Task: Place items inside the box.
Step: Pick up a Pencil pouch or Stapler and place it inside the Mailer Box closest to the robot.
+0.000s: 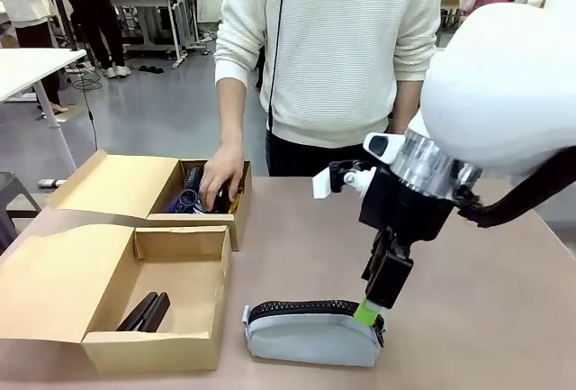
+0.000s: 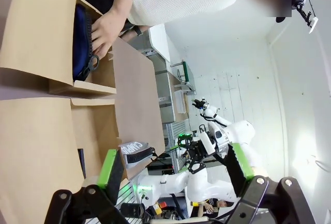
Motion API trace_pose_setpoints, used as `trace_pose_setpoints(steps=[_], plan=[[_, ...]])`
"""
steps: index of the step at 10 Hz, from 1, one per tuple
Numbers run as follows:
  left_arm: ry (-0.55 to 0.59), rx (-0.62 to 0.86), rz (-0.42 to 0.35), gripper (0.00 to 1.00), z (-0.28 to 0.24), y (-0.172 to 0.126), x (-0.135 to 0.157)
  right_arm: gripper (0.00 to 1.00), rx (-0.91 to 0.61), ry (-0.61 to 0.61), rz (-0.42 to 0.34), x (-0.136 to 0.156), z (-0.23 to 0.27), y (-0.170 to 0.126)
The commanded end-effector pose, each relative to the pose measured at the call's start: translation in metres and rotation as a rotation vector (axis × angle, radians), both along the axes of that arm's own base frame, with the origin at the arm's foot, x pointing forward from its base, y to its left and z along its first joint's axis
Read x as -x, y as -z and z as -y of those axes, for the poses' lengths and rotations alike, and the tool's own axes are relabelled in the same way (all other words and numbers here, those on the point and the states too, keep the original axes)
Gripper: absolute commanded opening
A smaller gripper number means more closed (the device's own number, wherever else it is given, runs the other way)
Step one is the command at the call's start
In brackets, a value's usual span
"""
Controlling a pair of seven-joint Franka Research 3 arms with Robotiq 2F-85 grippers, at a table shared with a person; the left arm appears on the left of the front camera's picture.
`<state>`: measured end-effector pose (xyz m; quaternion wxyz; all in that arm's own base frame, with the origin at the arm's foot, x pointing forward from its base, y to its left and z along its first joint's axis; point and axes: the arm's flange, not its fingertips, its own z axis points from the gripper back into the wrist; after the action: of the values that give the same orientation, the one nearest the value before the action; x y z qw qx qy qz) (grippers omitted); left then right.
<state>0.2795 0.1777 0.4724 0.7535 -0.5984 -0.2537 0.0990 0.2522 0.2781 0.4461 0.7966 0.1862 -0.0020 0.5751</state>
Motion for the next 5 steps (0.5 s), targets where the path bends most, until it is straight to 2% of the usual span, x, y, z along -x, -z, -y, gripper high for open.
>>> trace_pose_setpoints(steps=[1, 2, 4, 5], plan=[[-0.001, 0.013, 0.027, 1.0, 0.001, 0.0, 0.001, 1.0, 0.0, -0.082, 0.117, -0.01, -0.024, 0.016], [-0.001, 0.013, 0.027, 1.0, 0.001, 0.0, 0.001, 1.0, 0.034, -0.112, 0.225, -0.012, -0.036, 0.024], [-0.001, 0.013, 0.027, 1.0, 0.001, 0.0, 0.001, 1.0, 0.049, -0.153, 0.258, -0.019, -0.056, 0.041], [-0.001, 0.013, 0.027, 1.0, 0.001, 0.0, 0.001, 1.0, 0.052, -0.158, 0.299, -0.022, -0.063, 0.05]])
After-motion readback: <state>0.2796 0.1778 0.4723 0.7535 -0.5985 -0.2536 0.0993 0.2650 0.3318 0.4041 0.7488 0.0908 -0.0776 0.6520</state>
